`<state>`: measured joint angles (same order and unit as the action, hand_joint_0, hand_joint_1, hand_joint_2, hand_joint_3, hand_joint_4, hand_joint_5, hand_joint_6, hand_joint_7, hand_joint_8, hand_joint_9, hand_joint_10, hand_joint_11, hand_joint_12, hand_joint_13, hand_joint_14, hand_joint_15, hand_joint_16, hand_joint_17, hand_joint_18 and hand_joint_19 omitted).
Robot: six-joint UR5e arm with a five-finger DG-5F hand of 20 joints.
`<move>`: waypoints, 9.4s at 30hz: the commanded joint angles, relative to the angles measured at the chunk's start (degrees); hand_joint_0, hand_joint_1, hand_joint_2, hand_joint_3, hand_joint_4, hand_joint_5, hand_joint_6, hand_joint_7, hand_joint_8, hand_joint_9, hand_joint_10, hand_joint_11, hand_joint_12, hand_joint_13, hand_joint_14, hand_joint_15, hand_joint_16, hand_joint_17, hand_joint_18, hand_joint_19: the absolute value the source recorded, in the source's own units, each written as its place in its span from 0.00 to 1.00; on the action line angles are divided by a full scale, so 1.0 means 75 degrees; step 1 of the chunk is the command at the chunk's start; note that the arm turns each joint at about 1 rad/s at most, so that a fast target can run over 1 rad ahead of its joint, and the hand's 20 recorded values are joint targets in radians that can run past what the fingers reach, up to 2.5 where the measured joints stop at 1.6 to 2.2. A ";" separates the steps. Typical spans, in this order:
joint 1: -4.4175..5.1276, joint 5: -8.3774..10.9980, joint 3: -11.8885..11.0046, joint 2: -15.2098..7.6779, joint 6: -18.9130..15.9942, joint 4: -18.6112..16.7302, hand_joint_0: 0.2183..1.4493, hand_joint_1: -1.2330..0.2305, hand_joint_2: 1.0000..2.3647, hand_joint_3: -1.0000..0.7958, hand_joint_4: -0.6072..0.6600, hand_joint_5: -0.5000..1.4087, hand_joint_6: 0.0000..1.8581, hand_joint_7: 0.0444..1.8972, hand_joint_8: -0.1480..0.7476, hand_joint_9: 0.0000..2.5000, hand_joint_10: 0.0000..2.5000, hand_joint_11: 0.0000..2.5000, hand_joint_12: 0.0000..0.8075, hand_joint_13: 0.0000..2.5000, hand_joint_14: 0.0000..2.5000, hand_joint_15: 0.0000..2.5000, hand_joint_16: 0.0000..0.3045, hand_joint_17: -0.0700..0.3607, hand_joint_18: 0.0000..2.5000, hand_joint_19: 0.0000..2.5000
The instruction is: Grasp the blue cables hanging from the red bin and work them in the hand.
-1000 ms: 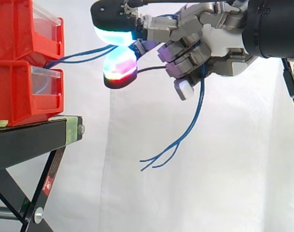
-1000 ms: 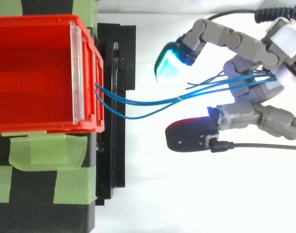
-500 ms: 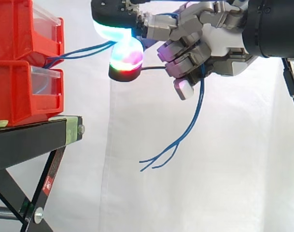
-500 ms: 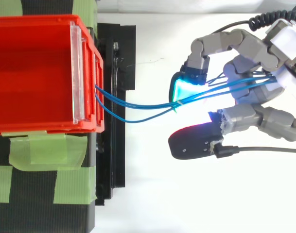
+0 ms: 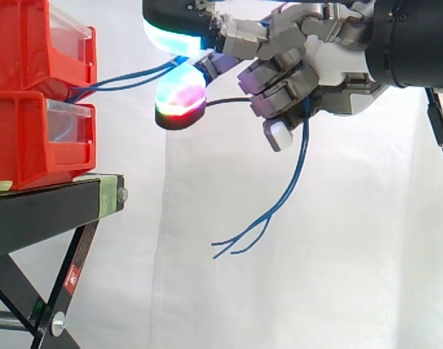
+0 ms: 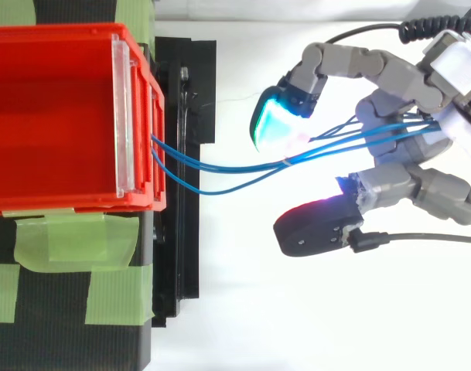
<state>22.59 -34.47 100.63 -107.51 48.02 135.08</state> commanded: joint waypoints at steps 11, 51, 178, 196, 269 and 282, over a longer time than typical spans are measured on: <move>-0.0023 0.0014 0.0012 -0.0009 -0.0016 0.0013 0.60 0.41 0.01 0.17 0.71 0.39 0.13 0.70 0.81 0.68 1.00 1.00 0.87 0.84 1.00 0.86 0.69 0.53 1.00 0.31; 0.0059 0.0026 0.0000 0.0002 -0.0215 -0.0057 0.60 0.41 0.01 0.13 0.70 0.41 0.00 0.71 0.81 0.68 1.00 1.00 0.87 0.84 1.00 0.86 0.69 0.53 1.00 0.31; 0.0445 0.0600 0.0000 0.0002 -0.2255 -0.0092 0.59 0.34 0.01 0.15 0.68 0.23 0.40 0.59 0.81 0.68 1.00 1.00 0.87 0.84 1.00 0.86 0.69 0.53 1.00 0.31; 0.0457 0.0589 0.0000 0.0002 -0.2372 -0.0080 0.56 0.42 0.01 0.17 0.71 0.28 0.34 0.61 0.81 0.68 1.00 1.00 0.87 0.84 1.00 0.86 0.69 0.53 1.00 0.31; 0.0305 0.0929 -0.0316 0.0002 0.0019 -0.0643 0.58 0.38 0.00 0.09 0.72 0.41 0.14 0.72 0.81 0.68 1.00 1.00 0.87 0.84 1.00 0.86 0.69 0.53 1.00 0.31; 0.0293 0.0846 -0.0316 -0.0009 0.0089 -0.0409 0.50 0.38 0.00 0.00 0.72 0.39 0.15 0.71 0.81 0.68 1.00 1.00 0.87 0.84 1.00 0.86 0.69 0.53 1.00 0.31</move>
<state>24.87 -27.86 98.26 -107.51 48.69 131.26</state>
